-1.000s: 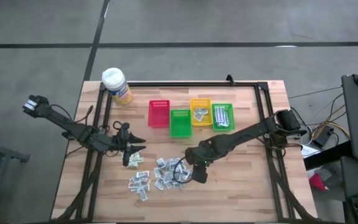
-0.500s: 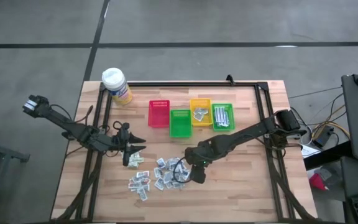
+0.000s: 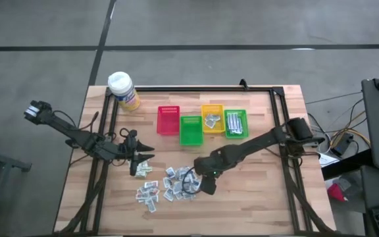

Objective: Pick & Place First Aid Supplies
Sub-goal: Put the alcohol pad into the yellow basket

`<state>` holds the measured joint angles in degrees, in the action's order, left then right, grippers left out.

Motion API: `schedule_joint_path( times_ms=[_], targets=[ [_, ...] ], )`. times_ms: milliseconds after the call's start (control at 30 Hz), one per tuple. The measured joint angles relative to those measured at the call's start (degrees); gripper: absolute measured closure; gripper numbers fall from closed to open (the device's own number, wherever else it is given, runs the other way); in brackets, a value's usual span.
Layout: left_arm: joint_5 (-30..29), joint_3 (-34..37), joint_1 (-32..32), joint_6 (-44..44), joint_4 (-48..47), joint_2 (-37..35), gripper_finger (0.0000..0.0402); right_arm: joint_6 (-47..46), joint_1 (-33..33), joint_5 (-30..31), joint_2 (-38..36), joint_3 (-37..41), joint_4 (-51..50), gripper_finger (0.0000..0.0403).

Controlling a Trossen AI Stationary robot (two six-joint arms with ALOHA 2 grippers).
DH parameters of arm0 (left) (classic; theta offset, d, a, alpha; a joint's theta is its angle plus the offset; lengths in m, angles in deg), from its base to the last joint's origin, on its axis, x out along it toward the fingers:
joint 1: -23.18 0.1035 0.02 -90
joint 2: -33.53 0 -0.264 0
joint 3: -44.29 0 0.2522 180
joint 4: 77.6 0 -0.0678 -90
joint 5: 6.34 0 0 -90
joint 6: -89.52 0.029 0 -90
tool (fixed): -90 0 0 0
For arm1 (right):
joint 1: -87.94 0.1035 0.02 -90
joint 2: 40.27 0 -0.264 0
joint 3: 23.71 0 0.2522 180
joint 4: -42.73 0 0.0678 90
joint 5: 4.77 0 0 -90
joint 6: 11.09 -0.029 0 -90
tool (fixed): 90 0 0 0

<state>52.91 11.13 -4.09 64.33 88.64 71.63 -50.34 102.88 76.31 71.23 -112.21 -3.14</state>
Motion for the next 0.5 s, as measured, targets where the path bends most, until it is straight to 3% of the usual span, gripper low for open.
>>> schedule_joint_path(
  times_ms=[233, 500],
  targets=[
    [0.0, 0.0, 0.0, 0.0, 0.0, 0.0, 0.0271, -1.0, -0.1, -3.6, 3.7, -0.7, -0.8, 0.0234],
    [0.0, 0.0, 0.0, 0.0, 0.0, 0.0, 0.0271, -0.9, -0.4, -0.4, 2.1, -1.0, -0.4, 0.0234]
  ],
)
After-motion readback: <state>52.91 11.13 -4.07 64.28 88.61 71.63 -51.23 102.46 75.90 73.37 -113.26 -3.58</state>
